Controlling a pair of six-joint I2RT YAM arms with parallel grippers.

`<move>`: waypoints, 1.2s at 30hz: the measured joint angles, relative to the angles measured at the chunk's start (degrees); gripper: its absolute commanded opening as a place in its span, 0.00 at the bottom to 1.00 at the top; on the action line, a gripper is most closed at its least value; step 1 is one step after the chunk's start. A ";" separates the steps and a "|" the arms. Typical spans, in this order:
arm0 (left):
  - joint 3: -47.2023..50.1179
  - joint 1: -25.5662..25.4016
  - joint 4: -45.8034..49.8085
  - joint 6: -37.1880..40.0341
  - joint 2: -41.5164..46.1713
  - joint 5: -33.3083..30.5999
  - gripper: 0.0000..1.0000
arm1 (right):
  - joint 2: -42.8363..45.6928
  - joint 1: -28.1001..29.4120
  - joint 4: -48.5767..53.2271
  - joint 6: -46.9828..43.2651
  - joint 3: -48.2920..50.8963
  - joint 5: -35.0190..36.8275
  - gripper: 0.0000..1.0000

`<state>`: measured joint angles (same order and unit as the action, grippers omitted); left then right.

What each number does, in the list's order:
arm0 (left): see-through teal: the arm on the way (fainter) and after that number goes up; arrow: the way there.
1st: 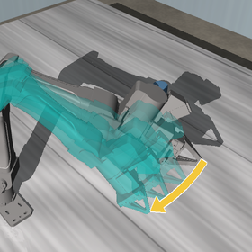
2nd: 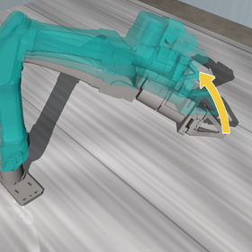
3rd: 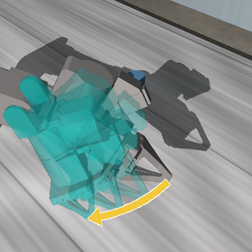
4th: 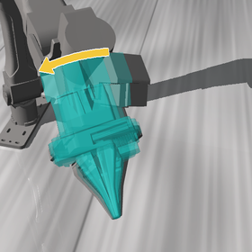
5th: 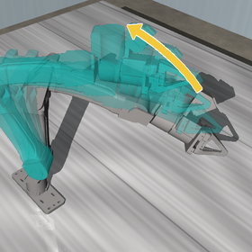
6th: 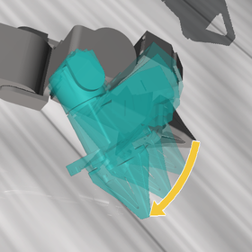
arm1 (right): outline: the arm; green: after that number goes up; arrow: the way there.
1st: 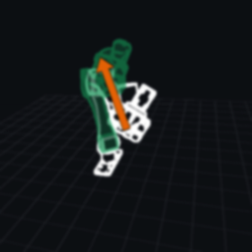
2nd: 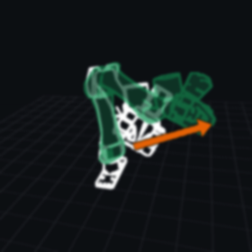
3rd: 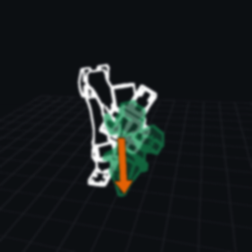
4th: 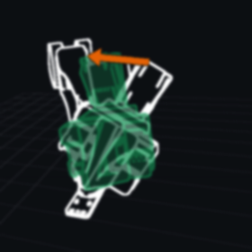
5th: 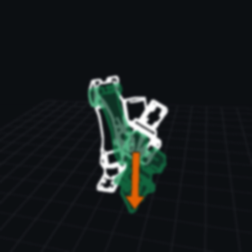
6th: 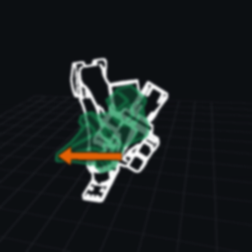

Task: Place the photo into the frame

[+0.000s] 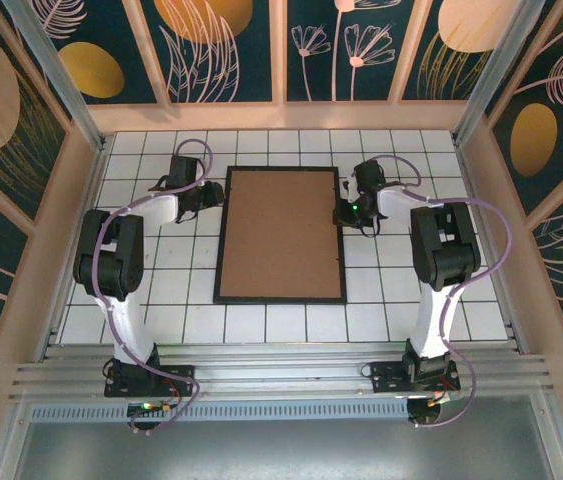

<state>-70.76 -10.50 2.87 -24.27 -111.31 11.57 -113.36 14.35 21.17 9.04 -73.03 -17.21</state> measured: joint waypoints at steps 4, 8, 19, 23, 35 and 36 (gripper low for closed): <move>0.00 -0.11 0.61 0.79 -1.55 1.27 0.32 | 0.00 0.00 0.00 0.00 0.00 0.00 0.23; -0.04 -0.76 1.95 1.55 -3.21 1.70 0.31 | 0.00 0.00 0.00 0.00 0.00 0.00 0.23; 6.84 -1.29 -0.13 1.66 0.63 1.79 0.28 | 0.00 0.00 0.00 0.00 0.00 0.00 0.23; 8.31 -1.31 -0.35 1.66 1.70 2.03 0.28 | 0.00 0.00 0.00 0.00 0.00 0.00 0.23; 8.83 -1.99 -1.14 1.64 1.77 2.08 0.28 | 0.00 0.00 0.00 0.00 0.00 0.00 0.23; 8.96 -2.05 -1.38 1.62 1.79 2.08 0.28 | 0.00 0.00 0.00 0.00 0.00 0.00 0.23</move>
<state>-61.80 -12.56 1.50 -22.65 -109.51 13.65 -113.36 14.35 21.17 9.04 -73.03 -17.21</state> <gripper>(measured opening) 0.279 0.232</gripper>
